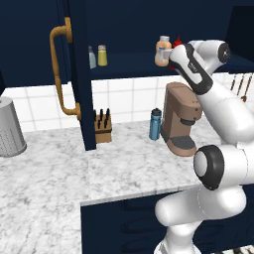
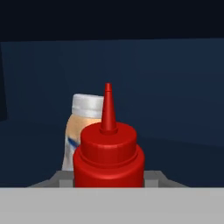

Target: Put the shaker and condiment bottle from the counter next to their counterparts in the cabinet.

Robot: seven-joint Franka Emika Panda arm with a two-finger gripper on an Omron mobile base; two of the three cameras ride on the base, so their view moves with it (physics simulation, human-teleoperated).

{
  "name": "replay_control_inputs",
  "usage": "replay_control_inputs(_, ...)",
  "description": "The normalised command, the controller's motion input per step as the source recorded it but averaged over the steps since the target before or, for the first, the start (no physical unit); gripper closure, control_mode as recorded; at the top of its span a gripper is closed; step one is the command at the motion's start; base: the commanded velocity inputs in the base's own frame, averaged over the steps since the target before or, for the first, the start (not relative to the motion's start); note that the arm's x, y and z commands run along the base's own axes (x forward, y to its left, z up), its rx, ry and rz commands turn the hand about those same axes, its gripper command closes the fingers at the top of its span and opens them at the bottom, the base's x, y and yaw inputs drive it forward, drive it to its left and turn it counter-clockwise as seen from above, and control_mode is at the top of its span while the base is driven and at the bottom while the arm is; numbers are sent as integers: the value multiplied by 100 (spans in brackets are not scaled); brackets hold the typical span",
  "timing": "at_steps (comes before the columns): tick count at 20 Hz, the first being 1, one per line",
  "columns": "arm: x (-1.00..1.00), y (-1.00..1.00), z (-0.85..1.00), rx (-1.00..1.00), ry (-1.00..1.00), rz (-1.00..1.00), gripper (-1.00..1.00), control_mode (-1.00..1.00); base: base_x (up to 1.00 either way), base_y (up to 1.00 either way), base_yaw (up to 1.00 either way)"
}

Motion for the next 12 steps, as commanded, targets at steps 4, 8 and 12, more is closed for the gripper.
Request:
replay_control_inputs(4,6,-1,-8,0,0,0,100,-100,0,0,0)
replay_control_inputs(8,1,-1,-15,0,0,0,-100,-100,0,0,0)
replay_control_inputs(12,3,-3,-12,0,0,0,-100,-100,0,0,0)
